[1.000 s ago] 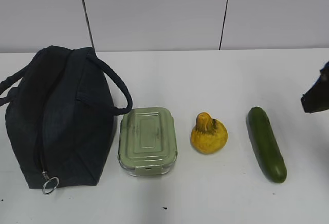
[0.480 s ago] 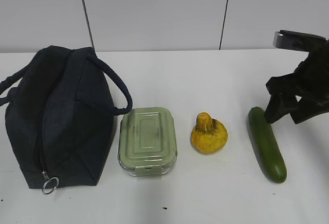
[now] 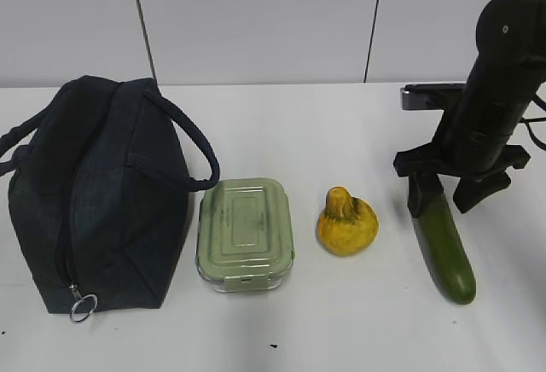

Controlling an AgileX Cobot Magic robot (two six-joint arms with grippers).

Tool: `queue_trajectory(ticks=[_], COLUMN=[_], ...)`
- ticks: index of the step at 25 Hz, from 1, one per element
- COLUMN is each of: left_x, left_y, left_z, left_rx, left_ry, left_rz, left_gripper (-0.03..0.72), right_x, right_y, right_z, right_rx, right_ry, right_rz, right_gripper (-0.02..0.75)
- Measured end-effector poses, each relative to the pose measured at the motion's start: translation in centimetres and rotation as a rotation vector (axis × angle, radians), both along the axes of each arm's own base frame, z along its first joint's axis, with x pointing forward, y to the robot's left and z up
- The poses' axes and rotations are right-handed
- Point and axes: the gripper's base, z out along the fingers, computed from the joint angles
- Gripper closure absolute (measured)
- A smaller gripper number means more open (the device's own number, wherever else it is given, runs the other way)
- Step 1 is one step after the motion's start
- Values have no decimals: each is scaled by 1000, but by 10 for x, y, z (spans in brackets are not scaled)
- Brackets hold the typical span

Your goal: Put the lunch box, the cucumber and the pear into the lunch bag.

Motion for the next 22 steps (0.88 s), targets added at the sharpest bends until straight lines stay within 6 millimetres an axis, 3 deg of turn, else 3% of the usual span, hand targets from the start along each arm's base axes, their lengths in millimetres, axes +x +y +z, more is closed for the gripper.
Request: queue_trajectory(ticks=[12,18,22], left_x=[0,0,0], left_y=[0,0,0], left_z=[0,0,0], left_rx=[0,0,0], left_ry=[0,0,0], left_rz=[0,0,0], left_gripper=[253,253,253], right_x=[6,7,7], right_y=[-1,-1,-1], right_z=[-45,-50,-49], right_rx=[-31,-33,-32], right_ry=[118,128,128], right_rz=[-22,-22,-8], right_gripper=[200,322,346])
